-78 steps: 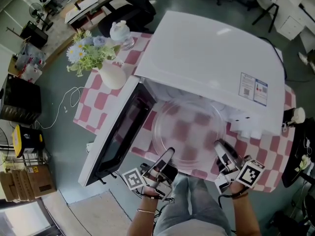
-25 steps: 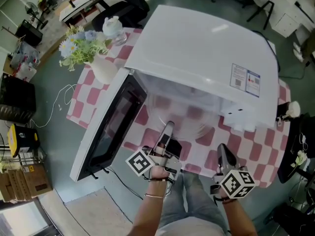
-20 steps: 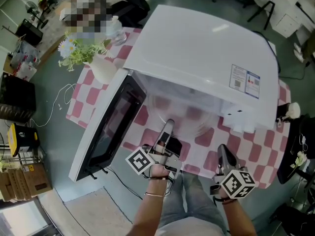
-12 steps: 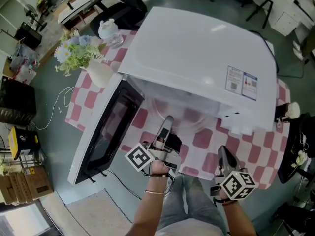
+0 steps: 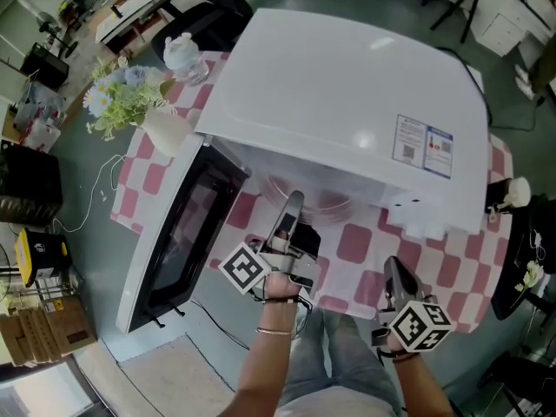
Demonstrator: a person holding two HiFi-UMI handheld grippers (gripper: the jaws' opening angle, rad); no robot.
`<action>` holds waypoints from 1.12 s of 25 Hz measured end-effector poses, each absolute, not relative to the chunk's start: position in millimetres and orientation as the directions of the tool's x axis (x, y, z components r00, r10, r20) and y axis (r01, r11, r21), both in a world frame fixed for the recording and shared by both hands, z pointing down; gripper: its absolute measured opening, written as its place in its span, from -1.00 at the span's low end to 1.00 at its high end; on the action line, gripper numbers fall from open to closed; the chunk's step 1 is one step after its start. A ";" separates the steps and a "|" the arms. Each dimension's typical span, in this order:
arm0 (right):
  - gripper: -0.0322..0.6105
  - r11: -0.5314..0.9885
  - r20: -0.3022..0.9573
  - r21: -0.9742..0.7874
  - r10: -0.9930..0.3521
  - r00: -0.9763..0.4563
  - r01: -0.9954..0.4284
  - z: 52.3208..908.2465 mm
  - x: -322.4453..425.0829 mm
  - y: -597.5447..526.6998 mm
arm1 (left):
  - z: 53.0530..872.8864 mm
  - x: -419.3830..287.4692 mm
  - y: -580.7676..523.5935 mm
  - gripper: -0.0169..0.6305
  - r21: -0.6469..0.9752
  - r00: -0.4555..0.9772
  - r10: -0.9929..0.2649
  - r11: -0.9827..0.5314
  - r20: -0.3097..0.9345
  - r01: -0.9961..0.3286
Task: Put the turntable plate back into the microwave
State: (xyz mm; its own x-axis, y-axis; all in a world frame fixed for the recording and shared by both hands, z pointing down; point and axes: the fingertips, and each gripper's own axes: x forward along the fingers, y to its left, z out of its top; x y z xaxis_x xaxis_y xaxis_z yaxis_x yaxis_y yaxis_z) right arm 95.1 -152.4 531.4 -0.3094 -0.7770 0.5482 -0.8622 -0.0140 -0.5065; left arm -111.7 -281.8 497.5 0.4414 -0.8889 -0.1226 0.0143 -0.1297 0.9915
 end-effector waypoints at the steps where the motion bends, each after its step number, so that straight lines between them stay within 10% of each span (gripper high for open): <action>1: -0.87 -0.015 0.549 -0.507 -0.777 -0.309 -0.862 531.7 95.1 -152.8 | 497.4 -111.1 -284.0 -0.82 0.992 0.441 -0.889 -0.129 -0.123 0.015; 28: -0.87 -0.052 0.575 -0.521 -0.759 -0.306 -0.852 538.1 100.4 -151.4 | 509.1 -97.7 -323.5 -0.82 0.994 0.443 -0.890 -0.109 -0.108 0.023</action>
State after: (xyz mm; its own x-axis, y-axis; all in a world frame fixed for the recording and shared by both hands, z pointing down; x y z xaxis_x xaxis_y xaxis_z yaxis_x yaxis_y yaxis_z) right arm 100.4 -151.4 538.1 -0.3056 -0.7589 0.5751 -0.8517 -0.0522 -0.5214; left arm -97.7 -323.5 509.1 0.4428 -0.8901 -0.1079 0.0234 -0.1088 0.9938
